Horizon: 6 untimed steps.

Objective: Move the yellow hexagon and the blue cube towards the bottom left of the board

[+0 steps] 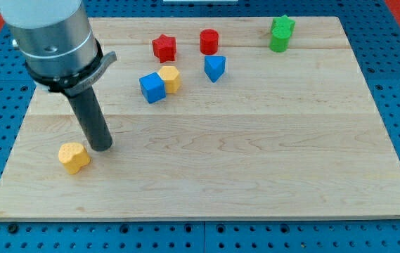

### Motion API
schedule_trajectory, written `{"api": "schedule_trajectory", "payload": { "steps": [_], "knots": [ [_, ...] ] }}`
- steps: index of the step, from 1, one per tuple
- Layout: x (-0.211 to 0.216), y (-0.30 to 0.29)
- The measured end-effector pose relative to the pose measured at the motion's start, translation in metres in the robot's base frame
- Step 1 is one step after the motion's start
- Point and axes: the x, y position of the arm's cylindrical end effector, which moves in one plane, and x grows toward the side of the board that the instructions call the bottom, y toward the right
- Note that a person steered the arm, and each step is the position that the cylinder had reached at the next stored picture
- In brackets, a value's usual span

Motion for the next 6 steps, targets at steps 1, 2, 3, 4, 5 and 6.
{"api": "schedule_trajectory", "payload": {
  "steps": [1, 2, 3, 4, 5, 6],
  "knots": [
    [0.009, -0.043],
    [0.003, -0.003],
    [-0.015, 0.103],
    [-0.061, 0.140],
    [-0.123, 0.149],
    [-0.156, 0.134]
  ]
}}
